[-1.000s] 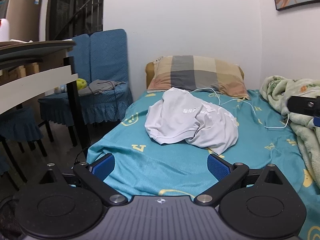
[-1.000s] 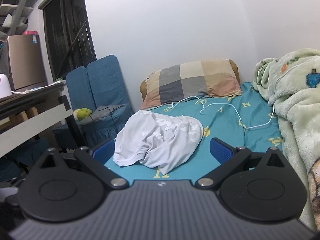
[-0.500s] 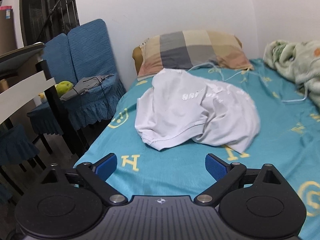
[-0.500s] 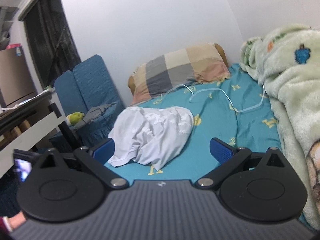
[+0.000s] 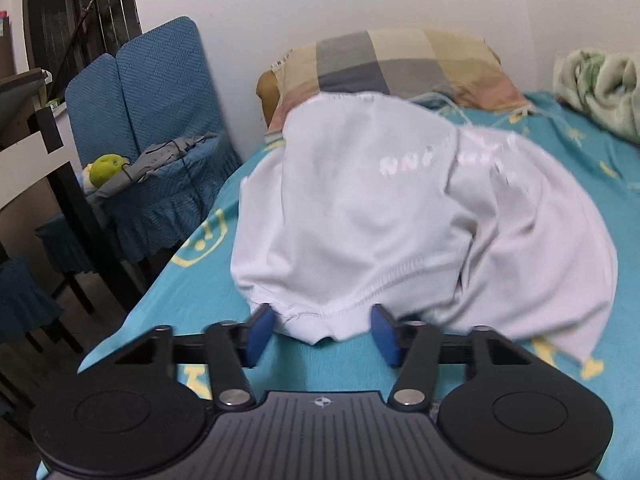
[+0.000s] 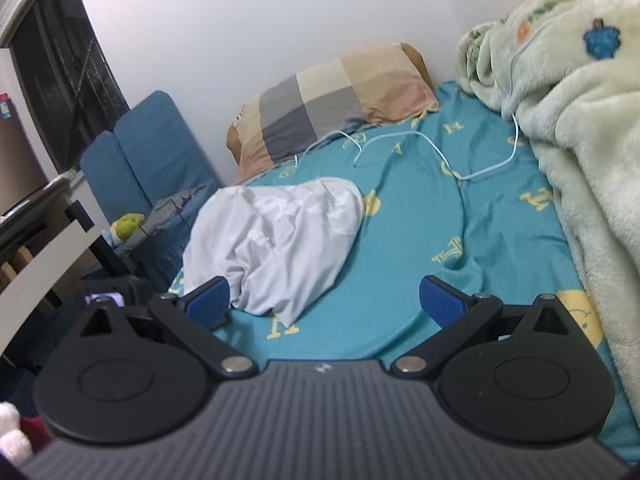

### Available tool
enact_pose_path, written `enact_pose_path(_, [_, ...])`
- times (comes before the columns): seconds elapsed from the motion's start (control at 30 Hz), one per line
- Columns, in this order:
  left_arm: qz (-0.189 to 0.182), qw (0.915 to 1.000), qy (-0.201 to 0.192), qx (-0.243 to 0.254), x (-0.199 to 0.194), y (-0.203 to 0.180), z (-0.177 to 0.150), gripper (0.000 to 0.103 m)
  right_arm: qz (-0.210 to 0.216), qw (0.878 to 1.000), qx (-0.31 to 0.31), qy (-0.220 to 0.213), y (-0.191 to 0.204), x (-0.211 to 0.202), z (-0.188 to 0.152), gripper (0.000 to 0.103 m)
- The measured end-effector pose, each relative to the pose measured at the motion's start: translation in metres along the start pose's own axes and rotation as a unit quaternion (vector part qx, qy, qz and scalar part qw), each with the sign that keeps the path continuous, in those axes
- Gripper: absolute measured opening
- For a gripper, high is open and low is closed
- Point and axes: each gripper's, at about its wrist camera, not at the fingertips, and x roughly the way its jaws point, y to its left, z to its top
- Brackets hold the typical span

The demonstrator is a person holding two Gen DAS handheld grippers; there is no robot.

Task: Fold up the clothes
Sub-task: 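Grasp the white T-shirt hem with the left gripper and lift it, then grasp the T-shirt with the right gripper while the left gripper holds its hem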

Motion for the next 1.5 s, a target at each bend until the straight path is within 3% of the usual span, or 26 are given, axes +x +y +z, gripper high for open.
enact_pose_path(0.03, [-0.006,1.0000,-0.003,-0.005,0.002,0.003,0.002,0.011,-0.001,1.000,0.001,0.002,0.000,0.002,-0.001,0.103])
enact_pose_path(0.07, [-0.011,0.9999,-0.007,-0.010,0.004,0.006,0.005,0.005,-0.001,1.000,0.000,0.002,0.000,0.003,-0.001,0.103])
enact_pose_path(0.23, [-0.056,0.9972,-0.009,-0.049,-0.021,0.024,0.018,0.002,-0.002,1.000,-0.017,-0.008,0.003,0.000,-0.002,0.103])
enact_pose_path(0.37, [-0.086,0.9942,-0.033,-0.055,-0.077,0.034,0.020,0.002,-0.002,0.999,-0.030,-0.016,0.006,-0.007,-0.001,0.103])
enact_pose_path(0.57, [-0.127,0.9857,-0.031,-0.106,-0.166,0.056,0.010,0.002,0.016,0.999,-0.042,-0.020,0.011,-0.019,-0.001,0.103])
enact_pose_path(0.7, [-0.156,0.9734,-0.041,-0.163,-0.228,0.071,-0.008,0.002,0.043,0.998,-0.052,-0.004,0.017,-0.018,-0.004,0.103])
enact_pose_path(0.87, [-0.221,0.9379,-0.094,-0.251,-0.282,0.093,-0.022,0.002,0.097,0.992,-0.075,0.035,0.031,-0.005,-0.014,0.103])
enact_pose_path(0.97, [-0.262,0.9180,-0.128,-0.268,-0.293,0.103,-0.020,0.002,0.126,0.986,-0.100,0.051,0.044,0.000,-0.023,0.103])
enact_pose_path(1.17, [-0.291,0.8994,-0.121,-0.303,-0.285,0.112,-0.034,0.002,0.145,0.980,-0.124,0.062,0.065,0.016,-0.036,0.098])
enact_pose_path(1.3, [-0.292,0.8998,-0.117,-0.302,-0.271,0.112,-0.036,0.002,0.128,0.983,-0.110,0.069,0.073,0.039,-0.038,0.093])
enact_pose_path(1.4, [-0.291,0.8989,-0.115,-0.307,-0.265,0.113,-0.039,0.002,0.119,0.986,-0.082,0.079,0.076,0.055,-0.042,0.083])
enact_pose_path(1.5, [-0.284,0.9003,-0.110,-0.311,-0.258,0.115,-0.041,0.002,0.095,0.992,-0.064,0.056,0.070,0.057,-0.044,0.077])
